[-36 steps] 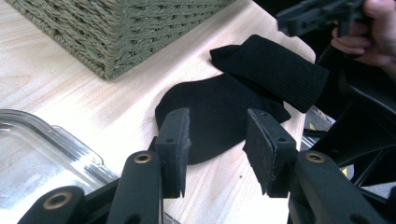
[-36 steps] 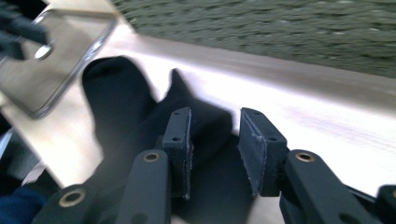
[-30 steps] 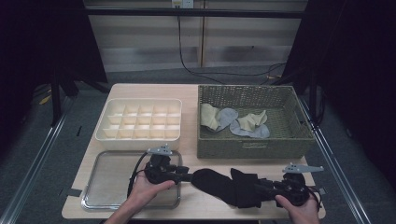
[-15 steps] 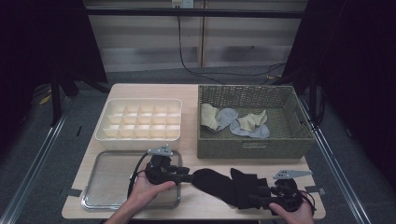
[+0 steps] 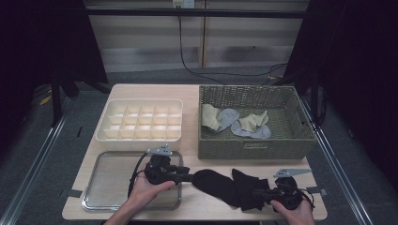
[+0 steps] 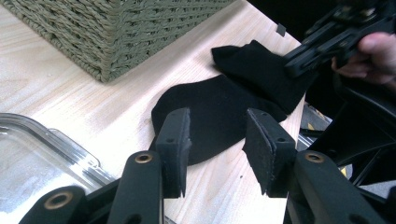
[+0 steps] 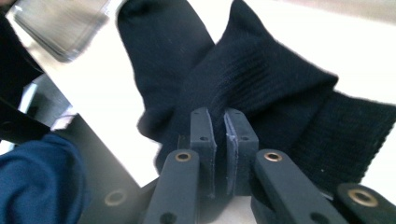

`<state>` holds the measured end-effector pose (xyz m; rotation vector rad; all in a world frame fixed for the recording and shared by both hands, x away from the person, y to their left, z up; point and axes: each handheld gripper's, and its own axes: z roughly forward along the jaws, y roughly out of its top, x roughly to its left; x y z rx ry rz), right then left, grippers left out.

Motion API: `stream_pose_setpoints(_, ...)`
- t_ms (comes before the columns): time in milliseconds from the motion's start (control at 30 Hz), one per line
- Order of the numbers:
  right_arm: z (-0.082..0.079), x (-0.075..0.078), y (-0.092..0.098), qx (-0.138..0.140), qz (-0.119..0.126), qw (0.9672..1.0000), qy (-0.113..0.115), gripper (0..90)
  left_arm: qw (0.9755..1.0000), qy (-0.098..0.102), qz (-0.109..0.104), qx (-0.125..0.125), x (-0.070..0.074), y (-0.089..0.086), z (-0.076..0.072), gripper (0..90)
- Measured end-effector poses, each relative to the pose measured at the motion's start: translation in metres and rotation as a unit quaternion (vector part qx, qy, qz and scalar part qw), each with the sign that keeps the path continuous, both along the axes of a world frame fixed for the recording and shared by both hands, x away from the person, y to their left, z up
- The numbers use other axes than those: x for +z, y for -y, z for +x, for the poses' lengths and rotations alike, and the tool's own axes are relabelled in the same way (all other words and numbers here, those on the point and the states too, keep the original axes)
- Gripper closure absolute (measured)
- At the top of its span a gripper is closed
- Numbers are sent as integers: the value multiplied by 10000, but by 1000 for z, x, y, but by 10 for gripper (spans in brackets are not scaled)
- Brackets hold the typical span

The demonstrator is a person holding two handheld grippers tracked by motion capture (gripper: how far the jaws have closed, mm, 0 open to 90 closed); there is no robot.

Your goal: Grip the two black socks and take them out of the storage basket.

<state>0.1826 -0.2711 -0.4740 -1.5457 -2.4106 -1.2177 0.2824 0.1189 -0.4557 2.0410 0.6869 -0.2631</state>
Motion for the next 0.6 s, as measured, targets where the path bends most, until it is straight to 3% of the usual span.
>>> stream_pose_setpoints(167,-3,29,17,-85,342,9983,461,839,10000,-8,-1,-7,0,1,1,597)
stream_pose_setpoints(300,-2,47,22,-101,553,9963,650,839,10000,16,-36,-14,3,3,1,598)
stream_pose_setpoints(433,-1,60,13,105,625,9945,837,838,10000,35,-77,-16,5,4,1,597)
stream_pose_setpoints(600,7,82,-6,471,809,9898,1078,836,9999,27,-84,-62,5,7,0,597)
